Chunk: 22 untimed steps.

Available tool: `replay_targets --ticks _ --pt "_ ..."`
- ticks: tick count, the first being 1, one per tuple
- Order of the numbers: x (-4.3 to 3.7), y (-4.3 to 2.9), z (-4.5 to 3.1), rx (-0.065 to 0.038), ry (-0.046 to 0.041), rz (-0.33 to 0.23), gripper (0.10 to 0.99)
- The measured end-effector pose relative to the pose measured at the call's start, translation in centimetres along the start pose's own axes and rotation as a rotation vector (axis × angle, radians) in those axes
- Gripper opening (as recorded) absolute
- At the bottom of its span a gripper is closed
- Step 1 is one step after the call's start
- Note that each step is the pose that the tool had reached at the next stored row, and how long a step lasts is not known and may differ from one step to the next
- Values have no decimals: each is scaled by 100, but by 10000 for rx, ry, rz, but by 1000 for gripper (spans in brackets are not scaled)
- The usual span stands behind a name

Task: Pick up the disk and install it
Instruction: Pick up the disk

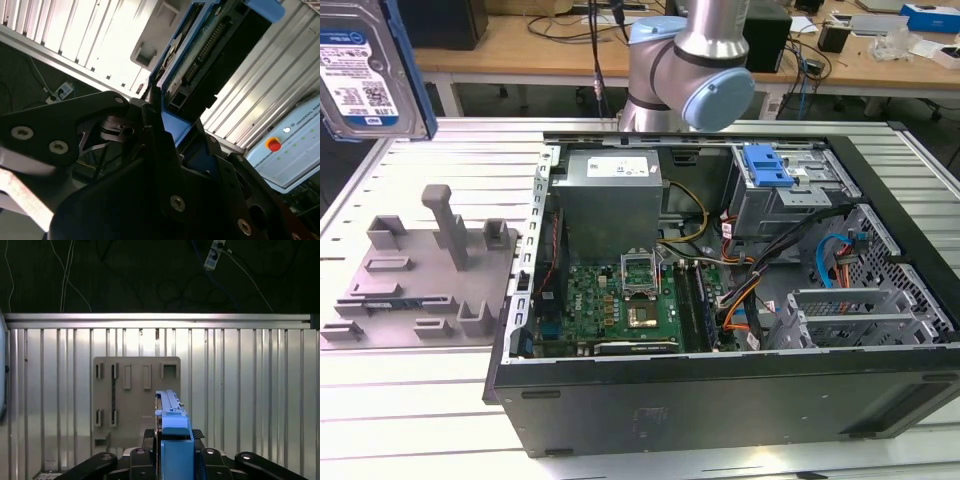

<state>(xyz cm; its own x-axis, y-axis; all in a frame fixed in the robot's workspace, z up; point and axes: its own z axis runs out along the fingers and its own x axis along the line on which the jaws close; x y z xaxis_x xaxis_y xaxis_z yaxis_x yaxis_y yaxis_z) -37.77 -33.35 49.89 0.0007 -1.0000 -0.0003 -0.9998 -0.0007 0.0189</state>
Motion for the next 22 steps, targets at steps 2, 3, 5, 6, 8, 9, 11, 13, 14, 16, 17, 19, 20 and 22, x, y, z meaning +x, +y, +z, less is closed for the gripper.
replay_targets --ticks 2,3,5,6,8,9,11,13,14,16,17,19,20,22 --pt "60 -129 -3 -11 0 1 369" --pt "78 -170 -4 -16 0 0 369" --pt "119 -263 -5 -27 -1 1 369" --pt "142 -317 -6 -33 -1 1 369" --pt "189 -427 -9 -47 0 0 369" --pt "223 -507 -10 -57 0 0 369" --pt "293 -670 -13 -76 -1 0 369" --pt "333 -765 -15 -89 0 1 369" --pt "368 -843 -17 -98 0 -1 369" --pt "445 -1011 -20 -116 0 -1 369" --pt "465 -1048 -21 -120 0 1 369" --pt "509 -1117 -22 -126 0 -1 369" --pt "529 -1147 -23 -130 0 -1 369" --pt "613 -1264 -24 -142 -1 0 369"
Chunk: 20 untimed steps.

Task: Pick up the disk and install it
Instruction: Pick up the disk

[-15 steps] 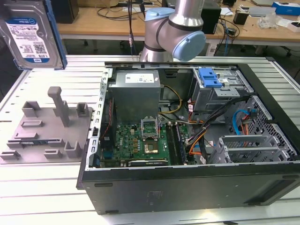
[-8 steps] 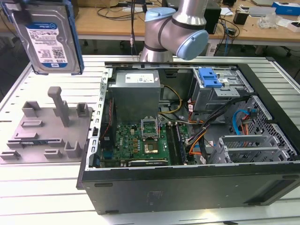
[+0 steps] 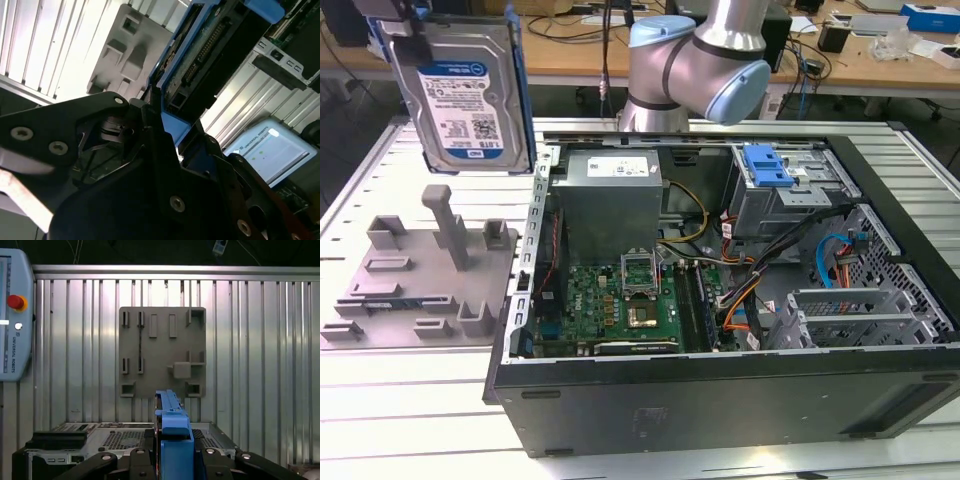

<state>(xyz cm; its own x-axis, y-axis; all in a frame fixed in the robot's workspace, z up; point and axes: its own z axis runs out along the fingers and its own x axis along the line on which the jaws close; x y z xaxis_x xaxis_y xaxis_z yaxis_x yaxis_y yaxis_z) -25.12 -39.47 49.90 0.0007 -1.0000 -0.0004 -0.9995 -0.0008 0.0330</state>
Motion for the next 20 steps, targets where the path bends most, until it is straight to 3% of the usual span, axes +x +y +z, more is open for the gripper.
replay_targets --ticks 4,6,8,10,16,18,20 --pt "90 -142 -5 -15 1 1 369" --pt "179 -309 -11 -29 1 1 369" --pt "232 -413 -14 -36 1 2 369" --pt "314 -569 -19 -48 1 1 369" --pt "481 -890 -30 -64 0 -1 369" --pt "551 -1035 -35 -67 1 1 369" --pt "588 -1120 -38 -69 1 -2 369"
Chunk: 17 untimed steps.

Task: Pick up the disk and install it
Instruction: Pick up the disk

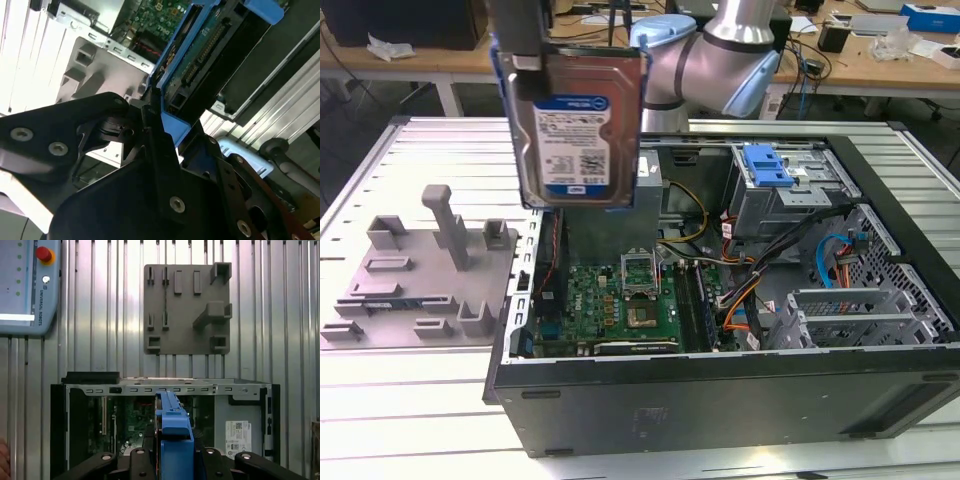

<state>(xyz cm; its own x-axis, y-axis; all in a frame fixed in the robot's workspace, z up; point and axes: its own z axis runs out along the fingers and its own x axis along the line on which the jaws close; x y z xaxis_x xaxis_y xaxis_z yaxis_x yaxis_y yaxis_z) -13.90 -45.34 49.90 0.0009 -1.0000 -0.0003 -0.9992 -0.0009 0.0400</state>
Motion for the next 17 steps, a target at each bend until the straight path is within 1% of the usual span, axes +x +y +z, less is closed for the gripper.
replay_targets --ticks 1,3,5,6,7,8,9,10,11,13,14,15,16,17 --pt "18 -43 -2 -2 0 2 369" --pt "75 -187 -8 -6 1 2 369" --pt "110 -279 -11 -7 -1 0 369" --pt "154 -400 -16 -10 0 0 369" --pt "176 -459 -18 -11 0 2 369" --pt "192 -502 -20 -12 0 2 369" --pt "230 -606 -25 -15 0 3 369" --pt "255 -673 -27 -16 0 1 369" --pt "293 -777 -31 -18 0 2 369" --pt "332 -883 -36 -20 0 3 369" --pt "356 -954 -38 -22 0 0 369" --pt "389 -1054 -42 -24 -1 2 369" --pt "406 -1113 -45 -25 0 1 369" --pt "419 -1157 -46 -25 0 3 369"
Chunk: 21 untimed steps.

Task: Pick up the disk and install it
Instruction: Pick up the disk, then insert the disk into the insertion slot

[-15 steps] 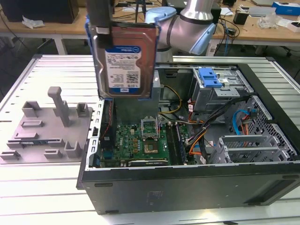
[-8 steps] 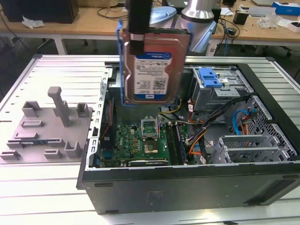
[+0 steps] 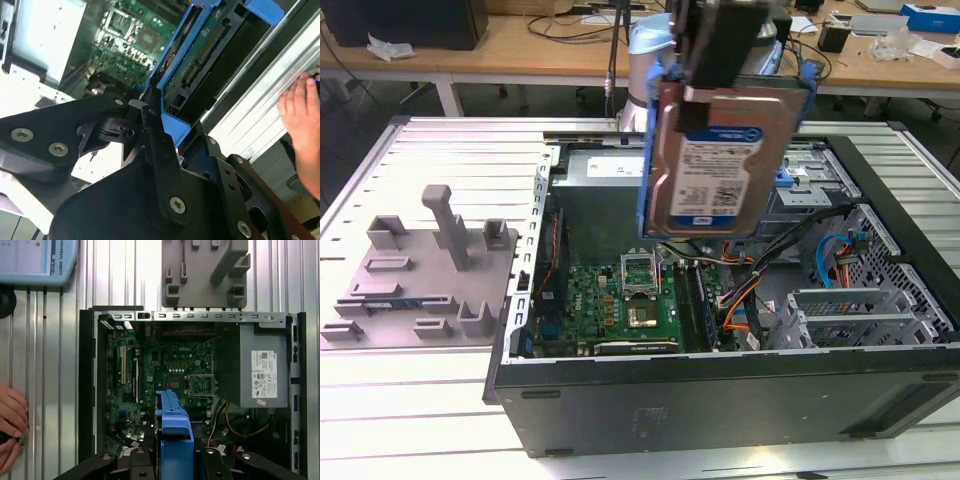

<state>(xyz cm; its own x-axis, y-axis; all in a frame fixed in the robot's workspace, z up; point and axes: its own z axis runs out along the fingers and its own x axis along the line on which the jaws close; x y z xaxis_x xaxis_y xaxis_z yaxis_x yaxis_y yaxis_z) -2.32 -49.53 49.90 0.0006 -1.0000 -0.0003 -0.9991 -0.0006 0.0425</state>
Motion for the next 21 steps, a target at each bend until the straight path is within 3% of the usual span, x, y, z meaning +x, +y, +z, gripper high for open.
replay_targets --ticks 3,18,21 --pt "18 -92 -4 -1 0 -1 369" --pt "22 -96 -4 1 -12 -2 369" --pt "91 -97 -4 8 -20 -3 369"
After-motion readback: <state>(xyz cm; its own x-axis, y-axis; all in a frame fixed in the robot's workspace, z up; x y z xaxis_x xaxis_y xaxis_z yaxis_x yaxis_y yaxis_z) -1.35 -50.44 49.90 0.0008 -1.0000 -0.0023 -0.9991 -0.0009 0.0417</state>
